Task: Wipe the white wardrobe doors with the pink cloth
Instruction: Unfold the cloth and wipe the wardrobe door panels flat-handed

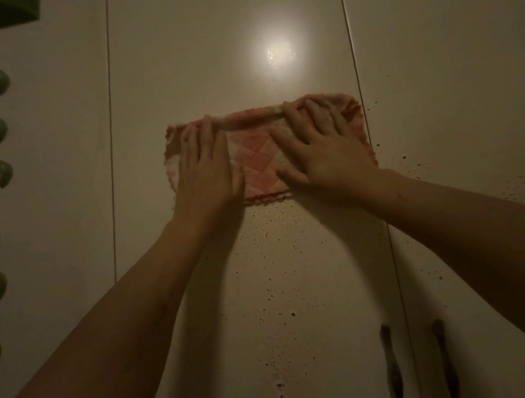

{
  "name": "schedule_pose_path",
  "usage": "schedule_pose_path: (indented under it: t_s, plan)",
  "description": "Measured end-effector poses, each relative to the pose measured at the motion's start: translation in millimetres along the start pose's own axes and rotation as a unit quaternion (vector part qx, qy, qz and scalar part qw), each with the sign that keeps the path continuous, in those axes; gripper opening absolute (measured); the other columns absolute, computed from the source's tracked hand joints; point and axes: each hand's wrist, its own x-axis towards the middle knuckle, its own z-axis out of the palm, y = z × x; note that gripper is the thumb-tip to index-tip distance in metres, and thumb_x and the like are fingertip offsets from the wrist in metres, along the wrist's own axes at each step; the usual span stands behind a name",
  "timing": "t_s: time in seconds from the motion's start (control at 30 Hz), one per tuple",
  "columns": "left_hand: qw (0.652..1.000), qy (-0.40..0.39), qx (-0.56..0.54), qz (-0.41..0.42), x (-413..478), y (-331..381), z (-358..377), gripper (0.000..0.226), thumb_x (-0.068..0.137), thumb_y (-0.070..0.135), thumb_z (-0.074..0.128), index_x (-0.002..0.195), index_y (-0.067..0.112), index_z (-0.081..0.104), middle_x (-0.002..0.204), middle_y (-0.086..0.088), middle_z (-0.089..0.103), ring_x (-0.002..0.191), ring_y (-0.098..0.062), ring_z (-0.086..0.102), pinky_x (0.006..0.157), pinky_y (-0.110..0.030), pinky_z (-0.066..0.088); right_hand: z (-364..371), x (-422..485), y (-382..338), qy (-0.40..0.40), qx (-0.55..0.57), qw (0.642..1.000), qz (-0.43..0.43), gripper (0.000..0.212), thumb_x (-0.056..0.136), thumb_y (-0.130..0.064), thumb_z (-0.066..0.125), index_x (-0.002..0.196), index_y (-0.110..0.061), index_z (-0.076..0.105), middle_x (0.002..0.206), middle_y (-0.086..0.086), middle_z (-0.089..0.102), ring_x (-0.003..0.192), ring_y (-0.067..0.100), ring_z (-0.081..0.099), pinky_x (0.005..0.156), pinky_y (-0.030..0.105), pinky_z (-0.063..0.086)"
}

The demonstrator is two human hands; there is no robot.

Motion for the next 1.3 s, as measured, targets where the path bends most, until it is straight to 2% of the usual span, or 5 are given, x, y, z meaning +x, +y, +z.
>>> schedule_pose_path:
  t_s: [0.23, 0.43, 0.7, 0.93, 1.3]
  plan:
    - [0.998, 0.003, 0.011, 0.061, -11.6, 1.3, 2.5, 0.058, 0.1, 0.045, 0.025, 0.153, 0.033, 0.006, 0.163, 0.002, -0.005, 0.147, -0.033, -0.015, 0.118, -0.058, 0.0, 4.6, -2.5, 2.6, 0.009, 0.006, 1.0, -0.026, 0.062, 0.099, -0.061, 0.01, 0.154, -0.037, -0.007, 0.162, -0.002, -0.017, 0.148, 0.034, -0.013, 0.116, 0.062, -0.002]
    - [0.995, 0.043, 0.007, 0.091, -7.9, -7.7, 1.3, 0.044, 0.095, 0.036, 0.043, 0.136, 0.019, 0.046, 0.148, -0.012, 0.035, 0.14, -0.037, 0.023, 0.112, -0.055, 0.023, 6.4, -1.4, 0.3, 0.002, -0.005, 1.0, -0.025, 0.062, 0.097, -0.063, 0.007, 0.153, -0.04, -0.005, 0.163, -0.004, -0.014, 0.148, 0.034, -0.013, 0.115, 0.064, -0.004]
    - [0.996, -0.021, 0.059, 0.06, -2.2, -10.8, 7.3, 0.06, 0.097, 0.05, 0.02, 0.153, 0.032, 0.008, 0.163, 0.003, 0.006, 0.149, -0.026, -0.005, 0.116, -0.06, 0.007, 6.0, 0.5, -3.8, 0.004, -0.006, 1.0, 0.0, 0.065, 0.095, -0.065, 0.005, 0.154, -0.038, -0.005, 0.163, -0.002, -0.013, 0.149, 0.031, -0.013, 0.116, 0.061, -0.006]
    - [0.993, -0.038, 0.068, 0.085, 4.4, -22.7, 4.8, 0.061, 0.095, 0.056, 0.017, 0.152, 0.037, 0.004, 0.163, 0.0, -0.003, 0.149, -0.025, -0.009, 0.117, -0.053, -0.006, 8.9, 2.2, -6.6, 0.006, -0.004, 1.0, 0.01, 0.065, 0.096, -0.065, 0.005, 0.154, -0.038, -0.006, 0.163, -0.001, -0.011, 0.149, 0.031, -0.012, 0.116, 0.061, -0.006]
    - [0.996, -0.038, 0.045, 0.067, -38.6, -22.3, 6.4, 0.062, 0.097, 0.05, 0.019, 0.153, 0.03, 0.004, 0.163, 0.002, 0.0, 0.149, -0.019, -0.008, 0.12, -0.051, 0.001, 19.3, -35.1, -34.3, -0.014, 0.019, 1.0, 0.013, 0.064, 0.098, -0.061, 0.007, 0.154, -0.034, -0.009, 0.163, -0.001, -0.015, 0.148, 0.029, -0.016, 0.117, 0.058, -0.007]
